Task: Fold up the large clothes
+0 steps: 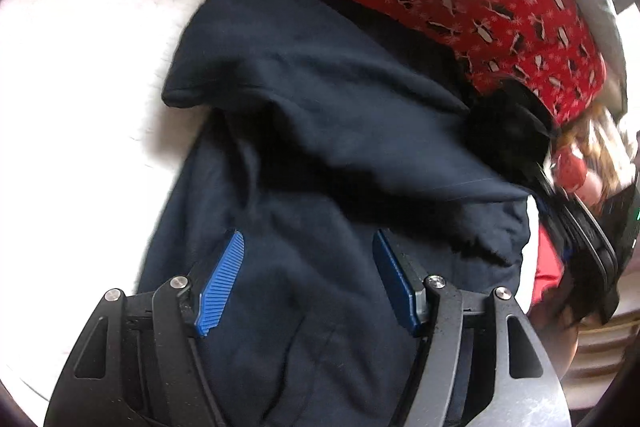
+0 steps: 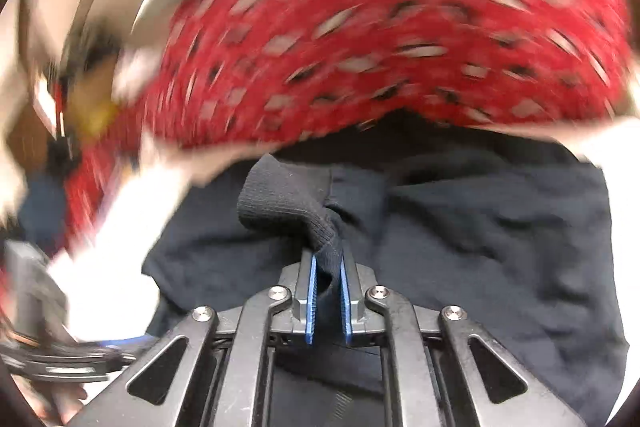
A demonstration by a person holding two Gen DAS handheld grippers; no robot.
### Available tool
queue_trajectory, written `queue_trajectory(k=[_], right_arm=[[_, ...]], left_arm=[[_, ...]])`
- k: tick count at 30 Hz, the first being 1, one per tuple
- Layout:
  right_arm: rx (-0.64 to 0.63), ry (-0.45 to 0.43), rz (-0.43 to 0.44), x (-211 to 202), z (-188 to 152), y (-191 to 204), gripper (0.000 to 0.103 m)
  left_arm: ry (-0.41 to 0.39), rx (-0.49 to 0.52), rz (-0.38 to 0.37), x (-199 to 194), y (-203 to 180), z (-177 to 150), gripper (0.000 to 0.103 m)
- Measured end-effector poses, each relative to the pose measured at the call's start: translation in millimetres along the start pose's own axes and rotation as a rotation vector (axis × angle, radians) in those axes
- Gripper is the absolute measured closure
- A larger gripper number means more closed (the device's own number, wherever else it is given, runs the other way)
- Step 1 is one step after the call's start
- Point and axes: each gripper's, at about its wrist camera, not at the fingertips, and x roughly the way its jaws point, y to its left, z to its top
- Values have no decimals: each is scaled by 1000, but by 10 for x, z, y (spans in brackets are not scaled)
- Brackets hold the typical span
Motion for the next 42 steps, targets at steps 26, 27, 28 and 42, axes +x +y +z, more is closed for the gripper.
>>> queue_trajectory(k=[26,27,28,42], right_arm=[[549,-69,177,-352,71,-1555,96],[565,-115,210,-446,101,-1571,97],[579,-160,228,-554,138,-1608,97],[668,-20,134,-326,-85,-1934,85]], left_arm=[[-110,-311,-98,131,280,570,73],[-112,-314,-73,98,307,576,74],[-126,-325,-53,41,375,563,74],[-146,-288,-131,-165,337,493,59]])
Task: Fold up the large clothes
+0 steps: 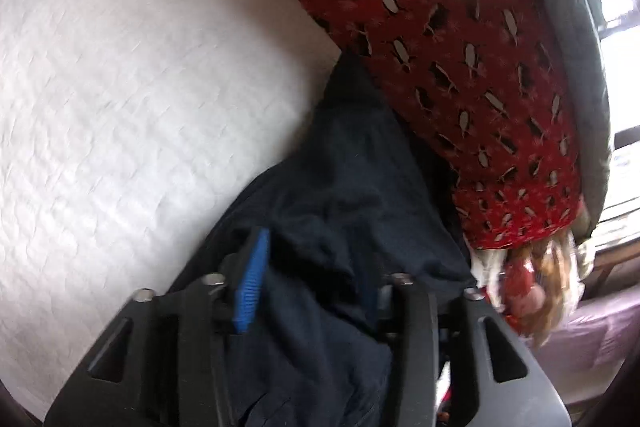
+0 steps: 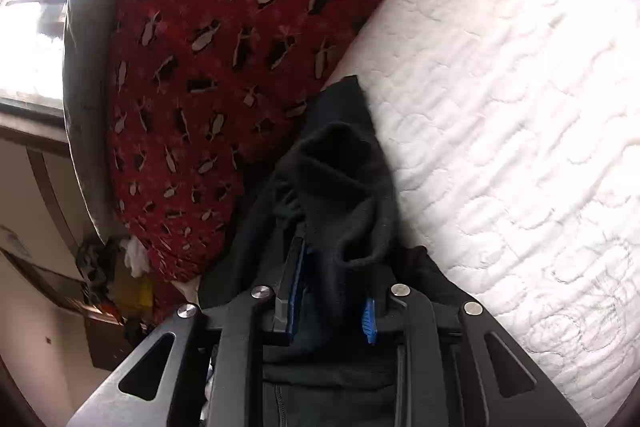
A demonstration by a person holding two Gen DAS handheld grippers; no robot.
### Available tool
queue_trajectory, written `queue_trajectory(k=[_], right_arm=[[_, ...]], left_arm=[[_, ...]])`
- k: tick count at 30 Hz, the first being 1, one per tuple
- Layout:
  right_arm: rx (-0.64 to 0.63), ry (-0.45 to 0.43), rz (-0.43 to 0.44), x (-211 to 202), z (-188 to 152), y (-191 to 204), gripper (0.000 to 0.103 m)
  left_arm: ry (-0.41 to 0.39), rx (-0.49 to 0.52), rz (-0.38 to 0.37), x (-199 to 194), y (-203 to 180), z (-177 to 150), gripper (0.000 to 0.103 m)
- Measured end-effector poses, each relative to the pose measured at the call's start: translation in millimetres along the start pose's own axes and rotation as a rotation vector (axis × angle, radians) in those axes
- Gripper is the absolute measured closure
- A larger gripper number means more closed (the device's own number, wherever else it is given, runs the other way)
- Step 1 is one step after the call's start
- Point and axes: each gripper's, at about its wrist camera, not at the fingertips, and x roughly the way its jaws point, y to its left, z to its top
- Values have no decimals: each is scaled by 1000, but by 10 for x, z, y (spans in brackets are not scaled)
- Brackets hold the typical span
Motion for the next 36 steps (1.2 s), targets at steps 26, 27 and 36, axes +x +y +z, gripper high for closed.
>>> queue_trajectory(k=[26,27,36], right_arm=[[-647,363,35,1653,-684,2353,61],[-662,376,36,1793,-758,2403,61],[-850,614,39,2862,-1161,2772,94]], left_arm=[[-3,198,114,270,111,-146,59],[-5,201,107,267,110,-150,59],[-15,219,71,245,124,-134,59]])
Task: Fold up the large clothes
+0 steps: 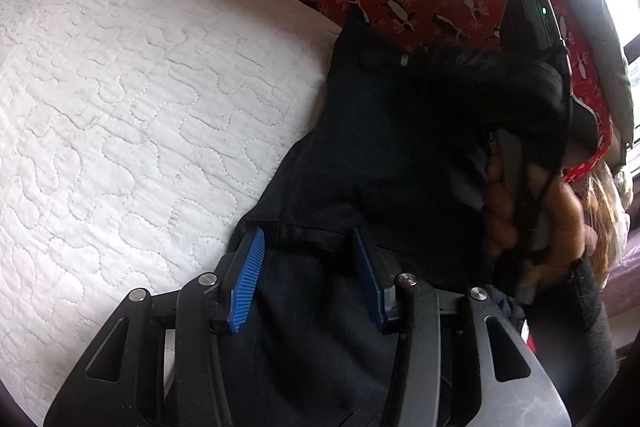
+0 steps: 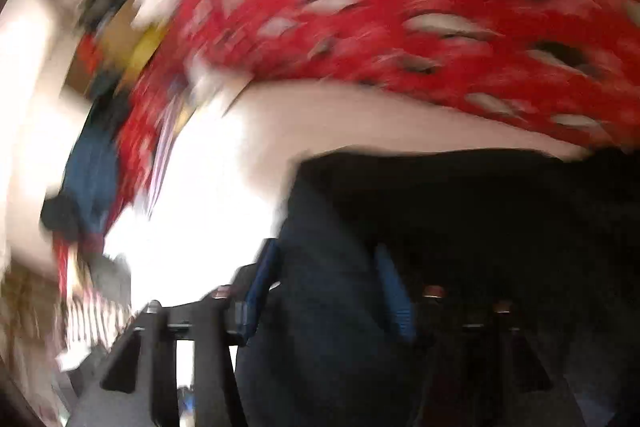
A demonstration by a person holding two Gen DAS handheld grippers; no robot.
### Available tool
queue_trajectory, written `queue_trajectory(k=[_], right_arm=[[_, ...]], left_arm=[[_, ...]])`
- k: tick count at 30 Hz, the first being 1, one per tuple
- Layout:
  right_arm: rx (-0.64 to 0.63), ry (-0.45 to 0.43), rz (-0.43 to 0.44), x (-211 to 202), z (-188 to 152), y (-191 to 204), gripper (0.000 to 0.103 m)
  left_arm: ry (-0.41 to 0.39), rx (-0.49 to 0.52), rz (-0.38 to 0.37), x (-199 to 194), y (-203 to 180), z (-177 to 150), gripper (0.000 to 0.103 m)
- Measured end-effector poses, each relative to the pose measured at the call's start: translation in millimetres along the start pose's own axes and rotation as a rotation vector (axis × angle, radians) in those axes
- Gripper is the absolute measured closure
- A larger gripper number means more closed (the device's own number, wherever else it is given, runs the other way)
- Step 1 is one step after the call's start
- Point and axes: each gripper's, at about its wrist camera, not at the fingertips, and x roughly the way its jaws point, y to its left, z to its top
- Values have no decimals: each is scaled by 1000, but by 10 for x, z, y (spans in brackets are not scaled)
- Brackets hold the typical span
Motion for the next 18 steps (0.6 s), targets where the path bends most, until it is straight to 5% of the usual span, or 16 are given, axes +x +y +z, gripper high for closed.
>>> queue_trajectory(k=[2,5,12,18], right_arm=[[-117,-34,-97,-1,-30,176,101],[-17,-17,-218,174,-48,15,101],[108,-170,-60,-700,-622,32,85],[292,-222,-158,-1517,-1682,-456,78]], left_arm=[[-1,2,-1,-9,22,-14,59],[-6,15,6,-30,22,-43,59],[-17,-12,-72,-214,7,-6,59],[48,70,48,-10,-158,-147,59]])
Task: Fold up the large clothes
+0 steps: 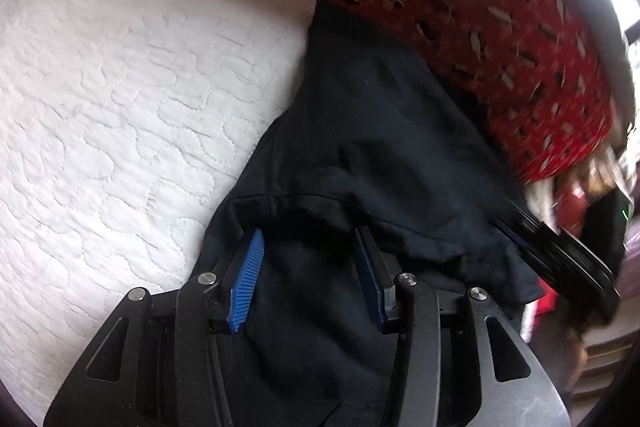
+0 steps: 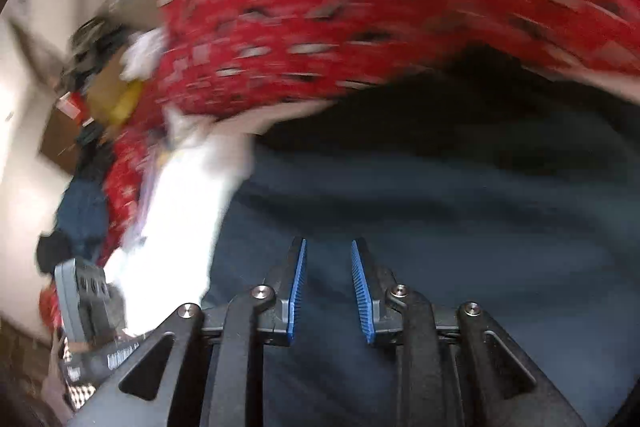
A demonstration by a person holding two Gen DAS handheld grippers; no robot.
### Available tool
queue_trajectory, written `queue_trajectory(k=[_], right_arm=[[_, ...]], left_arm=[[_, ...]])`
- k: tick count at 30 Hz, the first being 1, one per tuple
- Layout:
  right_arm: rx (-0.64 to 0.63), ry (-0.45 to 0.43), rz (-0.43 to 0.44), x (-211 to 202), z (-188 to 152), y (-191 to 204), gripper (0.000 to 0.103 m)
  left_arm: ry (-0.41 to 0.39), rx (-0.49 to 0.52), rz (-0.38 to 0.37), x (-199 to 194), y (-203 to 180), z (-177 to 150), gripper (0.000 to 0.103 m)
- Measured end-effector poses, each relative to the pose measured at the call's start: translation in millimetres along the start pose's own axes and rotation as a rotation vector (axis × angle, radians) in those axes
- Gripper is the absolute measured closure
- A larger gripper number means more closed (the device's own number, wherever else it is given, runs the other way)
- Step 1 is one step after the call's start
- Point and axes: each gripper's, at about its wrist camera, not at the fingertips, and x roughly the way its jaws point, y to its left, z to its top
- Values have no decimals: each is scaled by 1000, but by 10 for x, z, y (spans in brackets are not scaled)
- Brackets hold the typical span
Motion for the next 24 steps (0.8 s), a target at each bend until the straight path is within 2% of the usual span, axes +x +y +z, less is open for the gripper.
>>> queue_trajectory(k=[2,5,7,8,9,10,11,14,16,18,21,24], right_arm=[[87,-51,-50,-409,-226,-391,78],[241,-100,-120,-975,-575,-949,79],[317,-87,-173,-1219,-831,-1248,83],[340,-65,-151,-1288,-960,-1328,83],[351,-37,-150,-1373,-1105,-1358,81],[344,-17,-193,-1411,-1196,-1331,73],[322,0,-235,-1491,-1338,-1294,73],[324,12,-189,-1789,-1760,-1256,69],[342,13,-175,-1954,-2005,-1192,56],[348,28,-219,-2161,-2289,-1166,48],[356,43,-260,-2333,-2629,-1148,46],[422,60,-237,-2455,-3002,-1246,43]], left_arm=[[27,21,31,-39,-66,-53,59],[88,34,31,-114,-109,-199,59],[122,53,45,-200,-122,-353,59],[137,61,45,-239,-122,-419,59],[154,65,46,-290,-110,-504,59],[173,66,48,-343,-83,-602,59],[194,67,42,-404,-50,-688,59],[234,60,28,-633,122,-914,59],[234,62,53,-799,274,-1058,59],[231,47,75,-969,496,-1203,58],[253,-10,95,-1076,882,-1372,55],[323,-37,69,-1071,1160,-1619,55]])
